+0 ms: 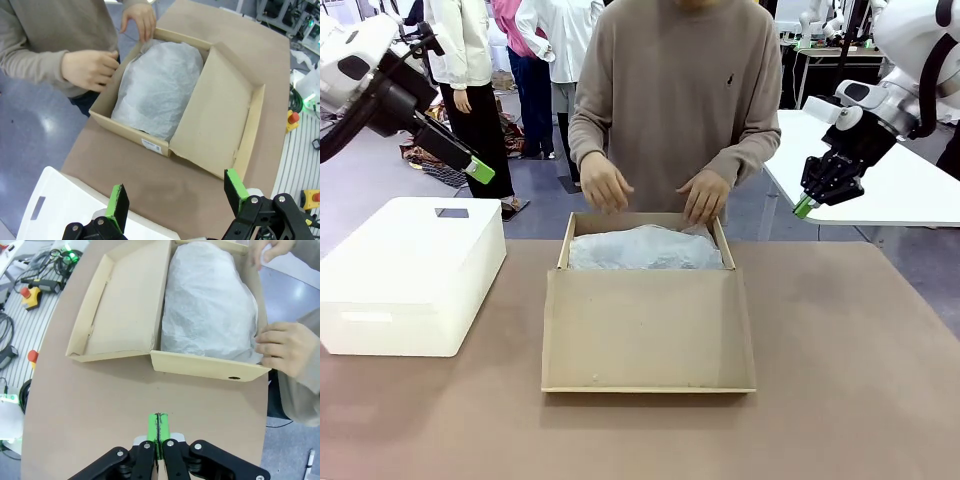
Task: Pack the shoes into the box.
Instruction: Close the Shoes Box.
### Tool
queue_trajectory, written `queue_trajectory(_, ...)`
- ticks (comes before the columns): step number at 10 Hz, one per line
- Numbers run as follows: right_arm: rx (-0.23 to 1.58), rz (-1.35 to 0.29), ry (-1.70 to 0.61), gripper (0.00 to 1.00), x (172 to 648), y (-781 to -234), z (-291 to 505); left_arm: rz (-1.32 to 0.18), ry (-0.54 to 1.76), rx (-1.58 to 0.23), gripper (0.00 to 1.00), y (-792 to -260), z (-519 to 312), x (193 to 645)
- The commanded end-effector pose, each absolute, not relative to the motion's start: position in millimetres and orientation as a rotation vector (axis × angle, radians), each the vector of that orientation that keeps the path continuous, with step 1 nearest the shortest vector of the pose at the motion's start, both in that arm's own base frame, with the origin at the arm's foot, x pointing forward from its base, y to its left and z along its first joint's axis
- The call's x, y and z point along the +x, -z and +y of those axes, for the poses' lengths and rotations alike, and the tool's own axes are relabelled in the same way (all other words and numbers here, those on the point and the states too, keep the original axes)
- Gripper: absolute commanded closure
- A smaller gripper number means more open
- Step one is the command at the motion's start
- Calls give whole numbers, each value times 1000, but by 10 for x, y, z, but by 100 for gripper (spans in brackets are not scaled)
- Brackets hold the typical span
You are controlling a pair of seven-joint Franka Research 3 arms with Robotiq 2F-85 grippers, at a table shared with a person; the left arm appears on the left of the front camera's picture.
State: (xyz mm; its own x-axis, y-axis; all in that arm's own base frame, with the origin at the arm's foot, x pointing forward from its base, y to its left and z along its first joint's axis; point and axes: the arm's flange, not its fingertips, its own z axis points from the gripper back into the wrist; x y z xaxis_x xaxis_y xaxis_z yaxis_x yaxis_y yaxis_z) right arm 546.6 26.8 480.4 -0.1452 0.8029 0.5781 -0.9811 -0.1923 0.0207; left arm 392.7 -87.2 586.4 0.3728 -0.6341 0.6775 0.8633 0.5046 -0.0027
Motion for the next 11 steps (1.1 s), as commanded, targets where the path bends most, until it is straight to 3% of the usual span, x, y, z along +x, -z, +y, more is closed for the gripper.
queue_trajectory(1,553,-428,-1698,100,5455,-4814,282,-690,979,-406,0,-5857,-884,3928)
queue_trajectory(3,557,-427,-1697,100,5465,-4804,280,-690,979,-406,0,-5857,-884,3928)
queue_trajectory(6,684,-499,-1902,100,5575,-4548,228,-690,979,-406,0,-5857,-884,3928)
queue_trajectory(11,720,-572,-1929,100,5650,-4055,389,-690,979,-406,0,-5857,-884,3928)
